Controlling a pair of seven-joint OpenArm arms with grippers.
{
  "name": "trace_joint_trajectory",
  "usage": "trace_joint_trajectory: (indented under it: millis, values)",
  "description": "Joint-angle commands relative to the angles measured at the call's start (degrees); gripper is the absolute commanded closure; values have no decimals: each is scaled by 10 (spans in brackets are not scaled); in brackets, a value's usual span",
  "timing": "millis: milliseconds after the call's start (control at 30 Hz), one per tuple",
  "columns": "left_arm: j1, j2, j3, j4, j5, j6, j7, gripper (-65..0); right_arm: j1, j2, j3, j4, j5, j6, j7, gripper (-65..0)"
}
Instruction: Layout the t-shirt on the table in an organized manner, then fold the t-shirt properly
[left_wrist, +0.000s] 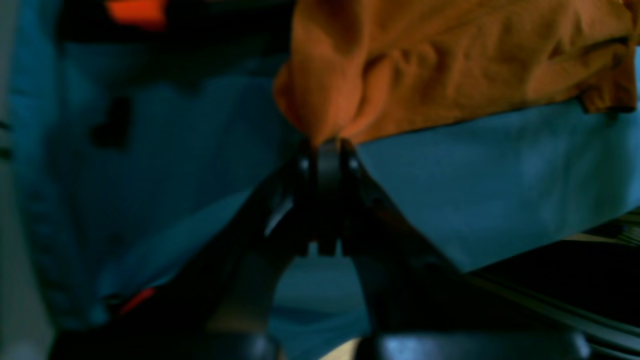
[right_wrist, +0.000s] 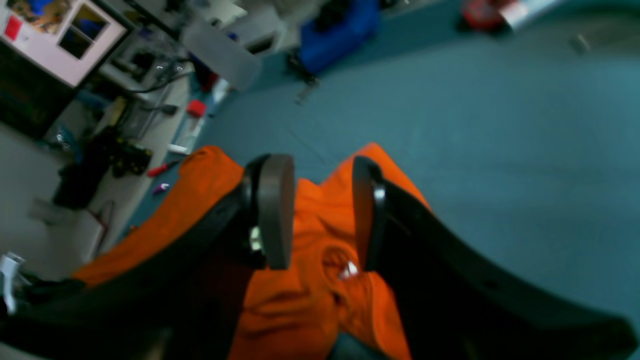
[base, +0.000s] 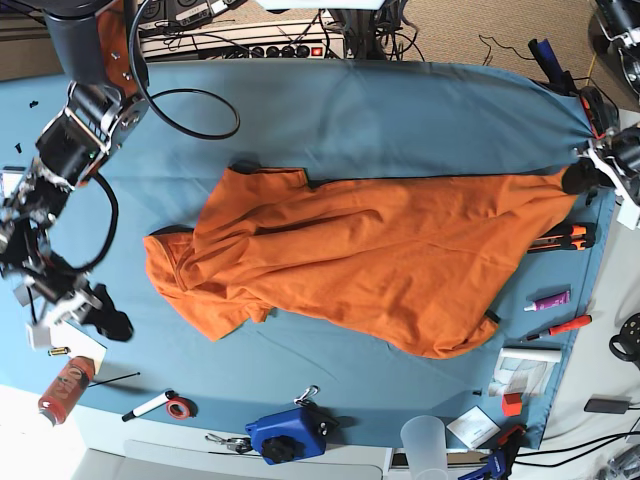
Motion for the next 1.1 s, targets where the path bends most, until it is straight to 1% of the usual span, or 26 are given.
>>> trace_joint_trajectory:
  millis: [0, 133, 200, 267, 300, 400, 533, 600, 700, 767, 867, 967, 1067]
  values:
    - [1, -9, -5, 8, -14, -2, -5, 0, 2, 8, 17, 8, 38, 0, 10, -202]
    - [23, 14, -5, 8, -14, -2, -5, 0, -78, 3, 83, 8, 128, 0, 10, -202]
    - [35, 30, -5, 8, -14, -2, -5, 0, -127, 3, 99, 8, 159, 0, 10, -202]
    - [47, 43, -5, 8, -14, -3, -8, 0, -175, 3, 101, 8, 179, 0, 10, -202]
    - [51, 50, -5, 8, -14, -3, -9, 0, -196, 3, 101, 8, 186, 0, 10, -202]
    - [54, 67, -5, 8, -14, -27, -9, 0, -239, -2, 101, 8, 198, 0, 10, -202]
    - [53, 75, -5, 8, -14, -28, -14, 0, -258, -17, 92, 8, 200, 0, 10, -202]
    - [53, 75, -6, 8, -14, -28, -13, 0, -259, -25, 73, 8, 200, 0, 10, -202]
    - [53, 75, -5, 8, -14, -28, -14, 0, -259, -29, 15, 8, 199, 0, 10, -202]
    - [53, 75, -5, 8, -14, -28, -14, 0, -258, -34, -25, 8, 186, 0, 10, -202]
    - [53, 75, -5, 8, -14, -28, -14, 0, -259, -50, -64, 22, 135, 0, 10, -202]
    - [53, 75, -5, 8, -14, -28, -14, 0, -259, -77, -73, 65, 84, 0, 10, -202]
    - [53, 75, -5, 8, -14, -28, -14, 0, -261, -103, -73, 139, 18, 0, 10, -202]
